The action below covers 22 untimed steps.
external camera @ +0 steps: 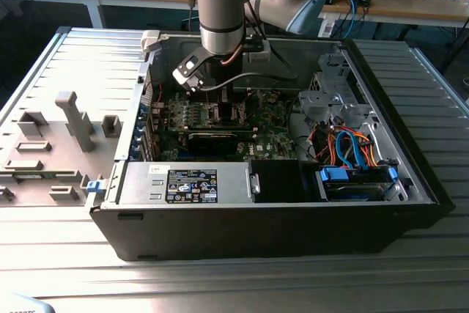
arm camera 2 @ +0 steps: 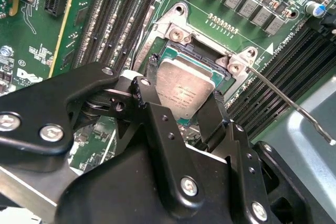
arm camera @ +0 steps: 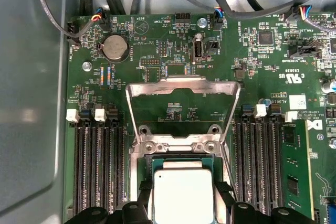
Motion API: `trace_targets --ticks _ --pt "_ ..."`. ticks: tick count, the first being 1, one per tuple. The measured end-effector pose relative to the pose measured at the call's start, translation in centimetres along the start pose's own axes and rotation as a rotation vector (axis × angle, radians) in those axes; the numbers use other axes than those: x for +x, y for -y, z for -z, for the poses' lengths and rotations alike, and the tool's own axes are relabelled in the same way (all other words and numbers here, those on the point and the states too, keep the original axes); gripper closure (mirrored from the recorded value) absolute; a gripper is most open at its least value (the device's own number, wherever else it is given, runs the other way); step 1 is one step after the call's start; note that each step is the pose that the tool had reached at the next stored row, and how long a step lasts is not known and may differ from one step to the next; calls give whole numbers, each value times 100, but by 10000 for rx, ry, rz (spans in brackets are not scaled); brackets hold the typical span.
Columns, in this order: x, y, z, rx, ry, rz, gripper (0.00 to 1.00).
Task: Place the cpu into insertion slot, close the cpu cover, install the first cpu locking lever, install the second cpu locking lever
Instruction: 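Place the cpu into insertion slot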
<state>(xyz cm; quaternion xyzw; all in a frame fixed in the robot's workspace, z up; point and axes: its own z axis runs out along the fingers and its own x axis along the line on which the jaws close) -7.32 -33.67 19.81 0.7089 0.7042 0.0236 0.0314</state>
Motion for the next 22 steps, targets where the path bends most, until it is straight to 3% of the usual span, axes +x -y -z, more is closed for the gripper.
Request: trace_targets --ticks 16,18,22 --pt "0 1 -16 -1 0 -11 46" --pt "2 0 -18 -7 -9 -12 38" --pt "1 1 -16 -1 1 -10 38"
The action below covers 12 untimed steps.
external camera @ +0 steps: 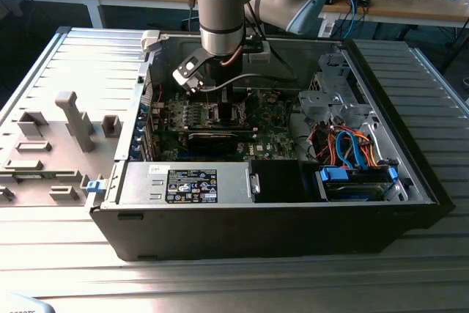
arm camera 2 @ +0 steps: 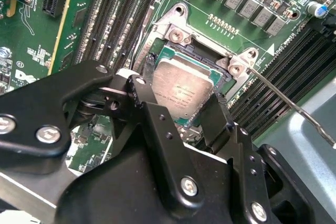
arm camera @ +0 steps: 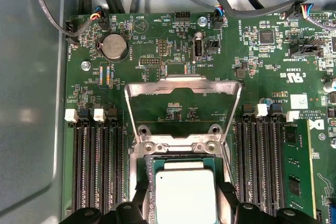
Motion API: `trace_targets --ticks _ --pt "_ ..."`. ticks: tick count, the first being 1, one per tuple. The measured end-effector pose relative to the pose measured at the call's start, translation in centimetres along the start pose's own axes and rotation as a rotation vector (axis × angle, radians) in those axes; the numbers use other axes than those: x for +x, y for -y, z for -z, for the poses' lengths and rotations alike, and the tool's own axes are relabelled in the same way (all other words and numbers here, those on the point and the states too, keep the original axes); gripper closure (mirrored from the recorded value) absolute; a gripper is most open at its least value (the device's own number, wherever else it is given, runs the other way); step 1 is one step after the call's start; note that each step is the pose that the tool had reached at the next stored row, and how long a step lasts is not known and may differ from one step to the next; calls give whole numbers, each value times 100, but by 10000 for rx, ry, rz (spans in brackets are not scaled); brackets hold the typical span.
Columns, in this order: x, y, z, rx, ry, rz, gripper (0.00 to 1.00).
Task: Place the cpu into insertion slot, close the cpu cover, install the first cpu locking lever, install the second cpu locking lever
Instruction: 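Place the cpu into insertion slot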
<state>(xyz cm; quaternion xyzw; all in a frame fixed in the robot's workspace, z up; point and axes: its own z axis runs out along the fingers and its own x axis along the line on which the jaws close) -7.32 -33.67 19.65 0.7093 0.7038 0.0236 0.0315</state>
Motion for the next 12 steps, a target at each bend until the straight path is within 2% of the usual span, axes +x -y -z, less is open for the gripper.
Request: trace_targets --ticks 12 --pt "48 1 0 0 4 -2 38"
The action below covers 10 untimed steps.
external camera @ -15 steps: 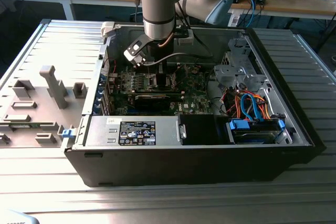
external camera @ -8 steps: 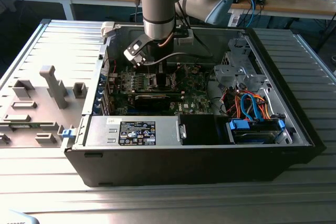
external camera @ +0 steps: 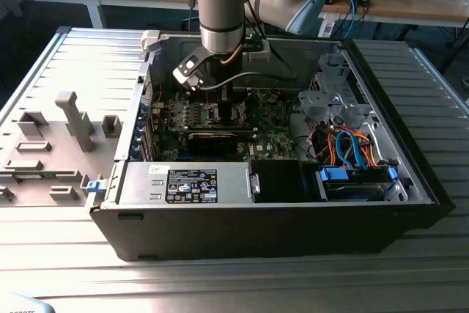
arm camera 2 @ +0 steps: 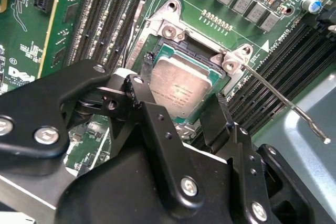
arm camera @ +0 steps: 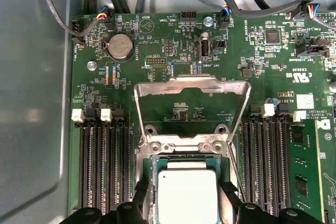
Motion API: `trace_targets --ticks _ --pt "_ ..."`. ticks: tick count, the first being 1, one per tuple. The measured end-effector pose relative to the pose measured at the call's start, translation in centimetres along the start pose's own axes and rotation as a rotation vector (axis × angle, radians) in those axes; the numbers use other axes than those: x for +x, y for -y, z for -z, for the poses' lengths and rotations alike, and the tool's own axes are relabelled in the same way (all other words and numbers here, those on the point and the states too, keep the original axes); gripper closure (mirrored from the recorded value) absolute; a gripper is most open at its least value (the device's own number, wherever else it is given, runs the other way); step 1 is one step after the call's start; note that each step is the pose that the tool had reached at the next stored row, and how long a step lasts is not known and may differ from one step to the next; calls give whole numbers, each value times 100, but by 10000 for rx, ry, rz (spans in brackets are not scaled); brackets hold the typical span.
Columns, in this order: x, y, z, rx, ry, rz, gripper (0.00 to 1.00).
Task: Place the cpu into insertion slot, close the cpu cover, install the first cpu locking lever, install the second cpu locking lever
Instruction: 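Place the cpu into insertion slot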
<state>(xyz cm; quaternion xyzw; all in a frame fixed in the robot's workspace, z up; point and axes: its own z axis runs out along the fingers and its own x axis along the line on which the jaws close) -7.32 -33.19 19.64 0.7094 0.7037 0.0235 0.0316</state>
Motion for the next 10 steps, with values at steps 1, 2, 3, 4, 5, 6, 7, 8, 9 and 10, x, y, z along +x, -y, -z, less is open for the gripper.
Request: trace_targets --ticks 1,2,3,4,5,6,7,8,9,10 --pt "-7 0 1 0 27 3 38" --pt "-8 0 4 1 31 3 38" --pt "-8 -1 12 1 34 4 38" --pt "-8 -3 36 1 35 4 38" --pt "-9 -6 78 -1 33 4 38" --pt "-9 -9 111 -1 33 4 38" --pt "-9 -11 133 0 33 4 38" --pt "-9 -12 145 -1 33 4 38" --pt "-9 -12 148 -2 32 3 38" --pt "-9 -12 148 -2 30 3 38"
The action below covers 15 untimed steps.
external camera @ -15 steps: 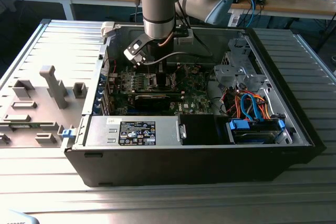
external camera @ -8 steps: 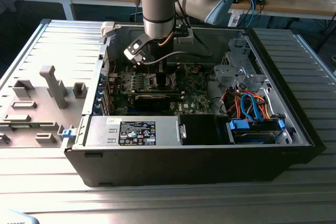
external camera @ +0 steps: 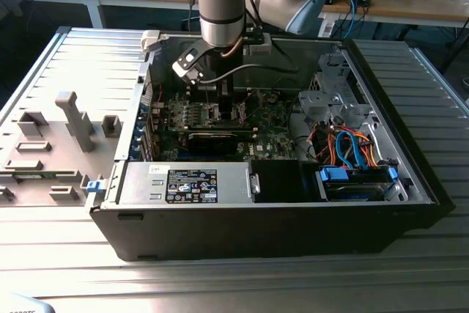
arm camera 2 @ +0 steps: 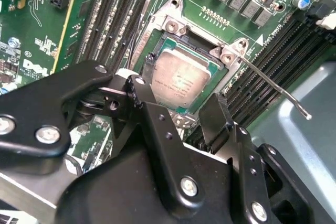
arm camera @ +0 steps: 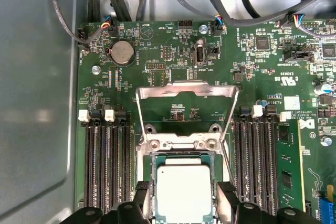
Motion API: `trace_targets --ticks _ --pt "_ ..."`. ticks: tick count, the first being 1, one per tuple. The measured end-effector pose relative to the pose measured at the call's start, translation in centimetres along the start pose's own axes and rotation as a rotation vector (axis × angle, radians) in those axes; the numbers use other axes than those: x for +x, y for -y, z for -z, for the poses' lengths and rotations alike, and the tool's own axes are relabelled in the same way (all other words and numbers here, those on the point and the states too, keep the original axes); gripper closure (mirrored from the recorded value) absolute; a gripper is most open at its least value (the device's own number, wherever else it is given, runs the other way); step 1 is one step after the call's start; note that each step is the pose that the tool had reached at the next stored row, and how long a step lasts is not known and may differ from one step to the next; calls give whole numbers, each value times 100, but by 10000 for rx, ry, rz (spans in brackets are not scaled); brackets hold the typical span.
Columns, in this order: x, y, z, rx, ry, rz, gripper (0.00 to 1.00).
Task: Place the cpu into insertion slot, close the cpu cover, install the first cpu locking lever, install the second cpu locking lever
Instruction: 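Place the cpu into insertion slot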
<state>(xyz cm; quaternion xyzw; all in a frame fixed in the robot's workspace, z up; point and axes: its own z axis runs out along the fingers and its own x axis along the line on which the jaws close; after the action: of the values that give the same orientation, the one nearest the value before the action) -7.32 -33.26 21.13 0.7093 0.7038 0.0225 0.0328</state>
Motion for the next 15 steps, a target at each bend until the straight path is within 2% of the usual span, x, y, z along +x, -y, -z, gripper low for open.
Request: trace_targets --ticks 1,4,6,7,15 --pt "-1 0 2 2 3 2 40" --pt "-1 -1 13 3 8 4 59" --pt "-1 -4 44 2 11 17 71" --pt "-1 -7 78 1 24 22 89" --pt "0 -21 256 1 121 36 89"
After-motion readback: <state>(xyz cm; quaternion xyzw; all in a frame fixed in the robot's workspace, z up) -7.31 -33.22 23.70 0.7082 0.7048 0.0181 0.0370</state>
